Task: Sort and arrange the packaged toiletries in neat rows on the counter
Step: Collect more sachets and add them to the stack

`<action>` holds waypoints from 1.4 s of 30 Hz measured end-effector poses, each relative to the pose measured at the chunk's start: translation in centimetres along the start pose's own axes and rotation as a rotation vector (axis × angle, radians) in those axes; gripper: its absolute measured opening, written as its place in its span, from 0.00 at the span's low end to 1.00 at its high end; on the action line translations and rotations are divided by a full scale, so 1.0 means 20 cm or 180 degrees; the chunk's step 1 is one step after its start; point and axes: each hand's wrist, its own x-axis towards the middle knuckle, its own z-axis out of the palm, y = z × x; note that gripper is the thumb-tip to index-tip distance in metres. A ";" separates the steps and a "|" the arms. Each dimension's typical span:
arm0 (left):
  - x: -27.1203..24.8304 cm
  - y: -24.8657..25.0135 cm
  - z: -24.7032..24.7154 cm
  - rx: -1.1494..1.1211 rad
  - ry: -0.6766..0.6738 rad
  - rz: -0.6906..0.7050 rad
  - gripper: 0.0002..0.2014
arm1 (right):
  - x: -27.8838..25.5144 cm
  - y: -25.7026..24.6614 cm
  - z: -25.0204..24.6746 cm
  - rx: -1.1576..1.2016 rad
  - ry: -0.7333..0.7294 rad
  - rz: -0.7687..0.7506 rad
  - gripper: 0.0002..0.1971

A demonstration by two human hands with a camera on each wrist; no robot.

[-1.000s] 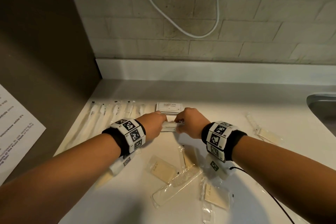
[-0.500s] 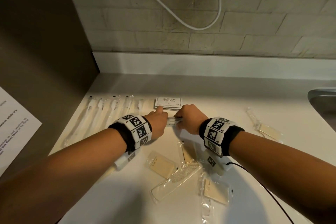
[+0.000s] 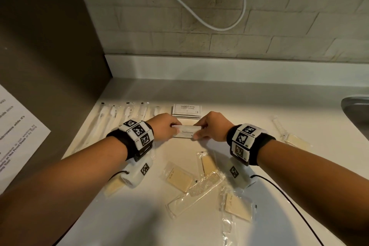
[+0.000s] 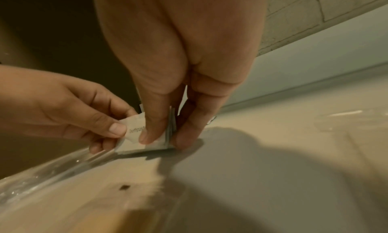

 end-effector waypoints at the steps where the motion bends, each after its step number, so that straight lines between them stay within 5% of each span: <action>1: 0.00 -0.01 0.00 -0.0153 0.0073 -0.0049 0.10 | 0.00 0.00 0.00 0.0097 0.0001 0.0043 0.16; 4: 0.02 -0.02 -0.01 -0.0430 0.0352 -0.0234 0.09 | 0.01 0.00 -0.01 0.0415 0.0118 0.0205 0.11; 10: 0.06 -0.02 -0.01 -0.1093 0.0453 -0.0642 0.14 | 0.05 0.00 -0.03 0.1043 0.0190 0.0589 0.19; 16: 0.11 -0.02 0.02 -0.1188 0.0602 -0.0901 0.13 | 0.06 -0.01 -0.03 0.1286 0.0214 0.0909 0.16; 27: 0.12 -0.01 0.03 -0.0007 0.0824 -0.0593 0.11 | 0.10 -0.07 0.00 0.0723 0.0477 0.0964 0.16; 36: 0.10 0.05 0.04 0.0938 0.0369 -0.0102 0.33 | 0.10 -0.08 0.01 0.0186 0.0413 0.0838 0.16; 42: 0.14 0.05 0.05 0.1242 0.0224 -0.0041 0.32 | 0.05 -0.10 -0.01 -0.0101 0.0254 0.0762 0.19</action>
